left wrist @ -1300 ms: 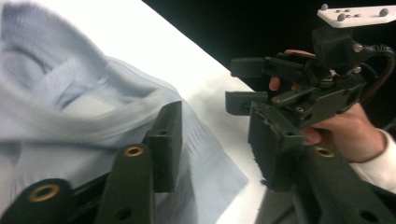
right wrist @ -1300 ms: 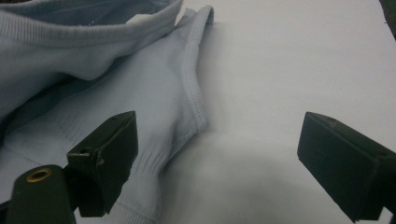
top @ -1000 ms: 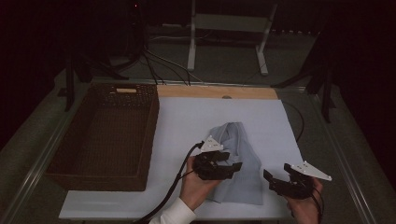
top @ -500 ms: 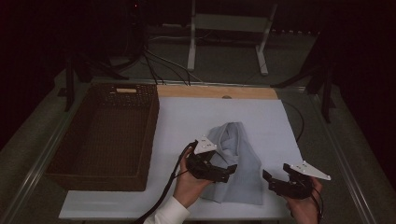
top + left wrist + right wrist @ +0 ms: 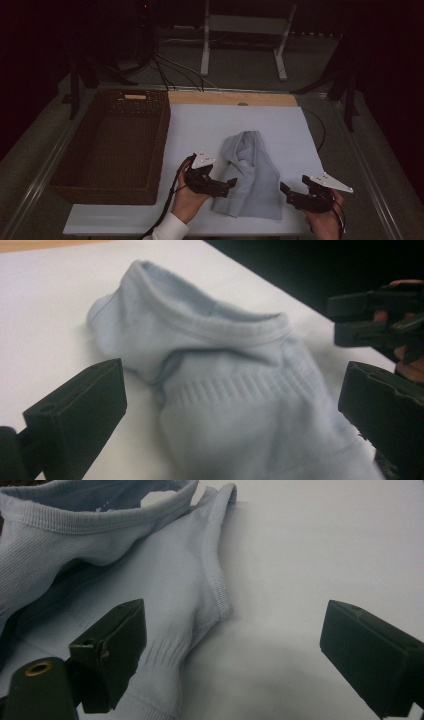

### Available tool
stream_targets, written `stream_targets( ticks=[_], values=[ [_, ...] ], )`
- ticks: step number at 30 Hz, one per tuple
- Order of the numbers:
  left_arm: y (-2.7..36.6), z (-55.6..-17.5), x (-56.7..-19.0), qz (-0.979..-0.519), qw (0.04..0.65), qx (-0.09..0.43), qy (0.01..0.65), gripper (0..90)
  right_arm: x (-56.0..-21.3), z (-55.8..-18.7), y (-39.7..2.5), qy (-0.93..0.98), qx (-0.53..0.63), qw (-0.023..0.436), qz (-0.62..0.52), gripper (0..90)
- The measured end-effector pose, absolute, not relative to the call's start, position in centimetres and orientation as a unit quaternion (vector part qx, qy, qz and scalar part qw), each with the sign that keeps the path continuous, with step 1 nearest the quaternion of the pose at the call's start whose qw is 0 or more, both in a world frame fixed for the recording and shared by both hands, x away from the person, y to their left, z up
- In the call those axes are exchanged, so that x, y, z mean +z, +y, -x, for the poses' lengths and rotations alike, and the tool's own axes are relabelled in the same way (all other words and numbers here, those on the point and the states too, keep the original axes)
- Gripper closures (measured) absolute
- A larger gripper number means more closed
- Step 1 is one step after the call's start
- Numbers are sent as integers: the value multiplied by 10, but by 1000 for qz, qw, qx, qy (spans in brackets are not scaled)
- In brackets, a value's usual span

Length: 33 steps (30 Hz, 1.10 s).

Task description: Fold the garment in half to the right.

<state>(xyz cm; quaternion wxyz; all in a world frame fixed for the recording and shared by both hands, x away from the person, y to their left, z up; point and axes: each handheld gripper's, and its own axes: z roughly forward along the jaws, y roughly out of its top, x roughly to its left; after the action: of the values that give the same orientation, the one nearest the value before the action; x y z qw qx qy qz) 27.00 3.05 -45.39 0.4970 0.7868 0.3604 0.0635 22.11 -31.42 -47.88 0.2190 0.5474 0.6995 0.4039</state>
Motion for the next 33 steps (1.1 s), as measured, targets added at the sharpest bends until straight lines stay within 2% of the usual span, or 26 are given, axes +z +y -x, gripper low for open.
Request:
stream_targets(
  ticks=[17, 33],
  values=[
    [44, -267, -457, -799, 488, 74, 342, 3, -475, -220, -307, 697, 419, 204, -545, 121],
    [58, -268, -457, -785, 502, 80, 353, 3, -457, -239, -266, 729, 424, 177, -508, 156]
  ],
)
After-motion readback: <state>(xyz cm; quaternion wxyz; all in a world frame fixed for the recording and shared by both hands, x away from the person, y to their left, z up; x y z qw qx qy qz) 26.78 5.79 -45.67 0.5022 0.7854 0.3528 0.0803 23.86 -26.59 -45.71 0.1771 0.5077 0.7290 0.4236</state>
